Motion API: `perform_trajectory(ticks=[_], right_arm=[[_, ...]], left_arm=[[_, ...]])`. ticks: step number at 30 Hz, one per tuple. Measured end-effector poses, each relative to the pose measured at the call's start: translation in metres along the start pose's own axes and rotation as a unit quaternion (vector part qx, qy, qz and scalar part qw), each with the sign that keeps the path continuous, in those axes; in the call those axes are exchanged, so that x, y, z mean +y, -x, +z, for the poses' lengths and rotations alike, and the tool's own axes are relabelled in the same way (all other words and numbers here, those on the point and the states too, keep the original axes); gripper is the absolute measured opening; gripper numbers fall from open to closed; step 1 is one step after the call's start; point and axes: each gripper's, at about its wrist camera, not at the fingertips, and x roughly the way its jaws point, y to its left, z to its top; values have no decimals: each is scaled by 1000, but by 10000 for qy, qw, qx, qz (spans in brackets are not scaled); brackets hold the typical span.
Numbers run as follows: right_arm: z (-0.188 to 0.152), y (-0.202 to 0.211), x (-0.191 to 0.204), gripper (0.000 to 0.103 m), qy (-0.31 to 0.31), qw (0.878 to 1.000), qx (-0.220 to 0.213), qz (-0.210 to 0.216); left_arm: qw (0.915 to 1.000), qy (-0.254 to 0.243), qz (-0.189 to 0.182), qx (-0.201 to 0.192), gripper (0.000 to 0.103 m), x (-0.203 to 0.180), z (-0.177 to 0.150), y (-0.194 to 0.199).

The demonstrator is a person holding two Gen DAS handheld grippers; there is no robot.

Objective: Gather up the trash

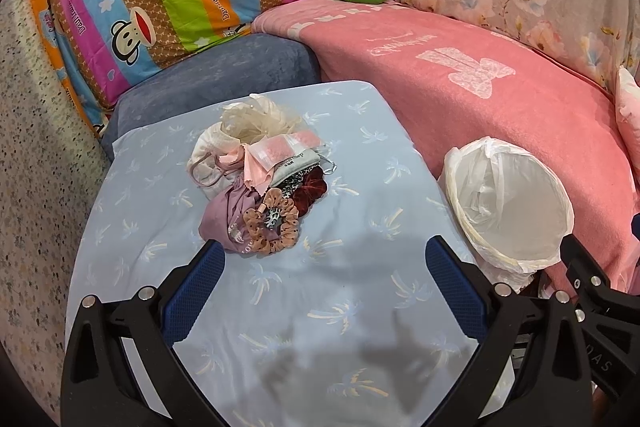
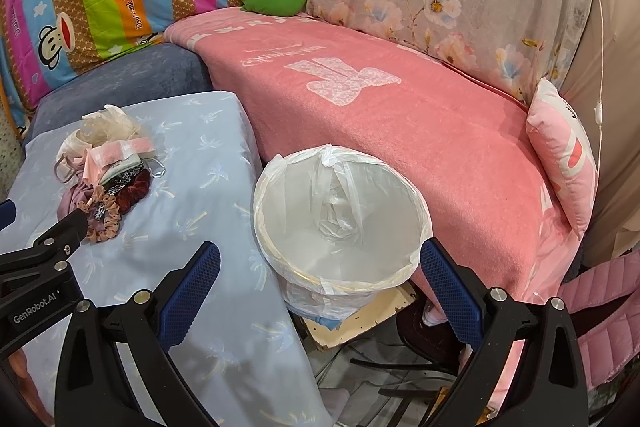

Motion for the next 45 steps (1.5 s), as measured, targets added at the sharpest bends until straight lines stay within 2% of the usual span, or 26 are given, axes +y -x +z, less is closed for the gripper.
perform_trajectory(ticks=[45], right_arm=[[1, 4, -6, 97, -14, 10000, -44, -67]], left_arm=[[10000, -27, -65, -65, 96, 0, -3, 4]])
